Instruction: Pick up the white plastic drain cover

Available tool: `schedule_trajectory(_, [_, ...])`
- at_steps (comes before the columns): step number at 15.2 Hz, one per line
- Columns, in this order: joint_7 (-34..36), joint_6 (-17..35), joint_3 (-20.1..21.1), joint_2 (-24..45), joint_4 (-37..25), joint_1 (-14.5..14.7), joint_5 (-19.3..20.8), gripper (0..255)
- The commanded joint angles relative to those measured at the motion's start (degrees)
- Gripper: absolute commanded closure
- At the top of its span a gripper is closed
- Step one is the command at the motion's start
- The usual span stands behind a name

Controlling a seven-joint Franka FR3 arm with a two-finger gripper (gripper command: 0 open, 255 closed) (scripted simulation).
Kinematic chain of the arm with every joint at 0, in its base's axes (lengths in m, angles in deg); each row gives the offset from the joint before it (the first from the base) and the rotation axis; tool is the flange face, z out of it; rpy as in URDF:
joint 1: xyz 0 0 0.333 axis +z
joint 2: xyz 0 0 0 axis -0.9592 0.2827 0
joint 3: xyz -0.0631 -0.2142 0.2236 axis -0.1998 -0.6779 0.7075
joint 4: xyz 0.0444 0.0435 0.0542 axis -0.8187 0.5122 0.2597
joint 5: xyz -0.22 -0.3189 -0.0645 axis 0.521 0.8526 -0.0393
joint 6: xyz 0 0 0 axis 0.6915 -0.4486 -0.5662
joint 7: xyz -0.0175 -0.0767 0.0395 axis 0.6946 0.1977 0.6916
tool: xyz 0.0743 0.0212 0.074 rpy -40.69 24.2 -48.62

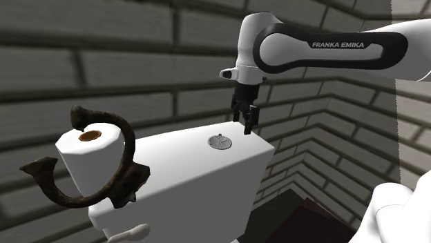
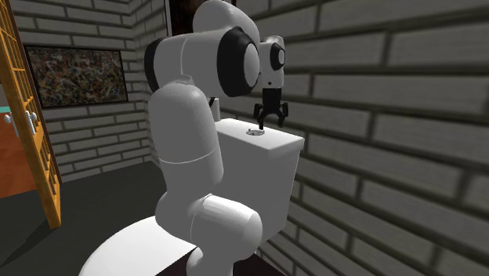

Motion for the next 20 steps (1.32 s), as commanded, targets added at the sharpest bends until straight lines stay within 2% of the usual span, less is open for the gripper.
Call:
schedule_trajectory(1, [-4.74,-0.65,0.88,2.01,-3.08,1.65,-1.03,0])
schedule_trajectory(4, [-10.43,-1.28,1.85,4.18,-6.32,3.33,-2.17,0])
schedule_trajectory(13, [-10.54,4.64,1.88,3.58,0.2,3.33,-2.23,0])
schedule_trajectory(14, [-10.54,4.73,1.89,3.47,0.4,3.34,-2.24,255])
schedule_trajectory(20, [-10.56,4.79,1.88,3.42,0.51,3.33,-2.24,255])
